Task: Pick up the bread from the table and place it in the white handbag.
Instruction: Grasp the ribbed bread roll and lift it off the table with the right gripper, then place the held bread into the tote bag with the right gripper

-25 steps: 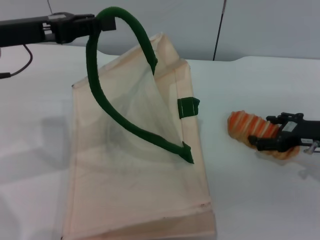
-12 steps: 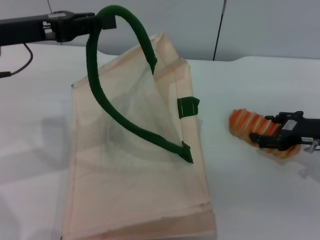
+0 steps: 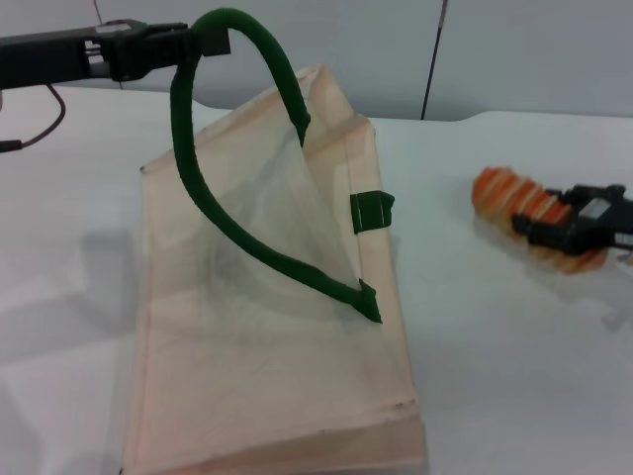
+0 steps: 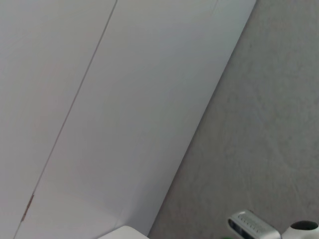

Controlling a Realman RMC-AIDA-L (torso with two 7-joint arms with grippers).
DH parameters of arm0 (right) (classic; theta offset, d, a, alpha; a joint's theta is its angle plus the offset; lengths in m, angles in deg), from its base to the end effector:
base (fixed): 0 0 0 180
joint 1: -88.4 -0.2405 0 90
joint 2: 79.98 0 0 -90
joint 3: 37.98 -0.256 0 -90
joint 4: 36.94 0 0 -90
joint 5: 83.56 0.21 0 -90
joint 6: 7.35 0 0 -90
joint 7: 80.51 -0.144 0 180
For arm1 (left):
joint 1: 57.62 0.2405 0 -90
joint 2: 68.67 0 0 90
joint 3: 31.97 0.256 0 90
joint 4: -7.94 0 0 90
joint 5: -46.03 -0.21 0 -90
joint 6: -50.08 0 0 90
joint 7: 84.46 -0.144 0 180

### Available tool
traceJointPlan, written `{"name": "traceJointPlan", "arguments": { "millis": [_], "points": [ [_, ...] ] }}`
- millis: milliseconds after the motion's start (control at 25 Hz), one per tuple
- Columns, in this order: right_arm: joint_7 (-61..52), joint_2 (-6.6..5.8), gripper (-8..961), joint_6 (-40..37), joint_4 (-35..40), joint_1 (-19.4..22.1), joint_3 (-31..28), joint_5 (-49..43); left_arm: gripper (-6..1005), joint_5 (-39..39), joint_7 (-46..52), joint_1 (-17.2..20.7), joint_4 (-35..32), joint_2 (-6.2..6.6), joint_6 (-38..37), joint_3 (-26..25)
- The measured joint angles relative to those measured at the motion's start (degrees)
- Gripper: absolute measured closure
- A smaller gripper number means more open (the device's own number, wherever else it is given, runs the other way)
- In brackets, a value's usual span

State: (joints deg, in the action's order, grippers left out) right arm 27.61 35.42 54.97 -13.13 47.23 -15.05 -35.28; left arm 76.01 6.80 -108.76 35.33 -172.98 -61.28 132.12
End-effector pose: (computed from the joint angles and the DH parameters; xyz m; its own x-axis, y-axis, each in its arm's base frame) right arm 0.3014 0.3977 0.0022 0.8633 -0.3837 -0.3280 -0.5025 -0.7144 -0.4869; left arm -0.2147 0.3826 0.1187 0.5792 0.4194 0.6990 0.5290 -0.8458 0.0691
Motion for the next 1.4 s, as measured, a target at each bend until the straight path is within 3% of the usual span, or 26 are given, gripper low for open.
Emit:
{"name": "traceJointPlan", "arguments": {
  "millis": [280,520,760,1400],
  "points": [
    [2.72,-0.04,333,11.39,2.08,0.00,0.07,3.27,838,-0.02,0.02,-0.15,0.05,0.06,0.01,0.00],
    [4.32,0.18,388,19.01,1.83,-3.45,2.69,2.75,836,-0.55,0.05,-1.60,-0.03,0.10,0.40,0.00],
    [3.87,0.52,436,18.54,-1.05,-7.62,6.85,2.56,834,-1.26,0.06,-2.90,-0.22,-0.04,0.44,0.00],
    [2.94,0.88,554,10.49,-11.70,-15.21,9.33,3.00,829,-1.33,-0.31,-3.89,-0.52,-0.26,0.44,0.00]
  ]
}}
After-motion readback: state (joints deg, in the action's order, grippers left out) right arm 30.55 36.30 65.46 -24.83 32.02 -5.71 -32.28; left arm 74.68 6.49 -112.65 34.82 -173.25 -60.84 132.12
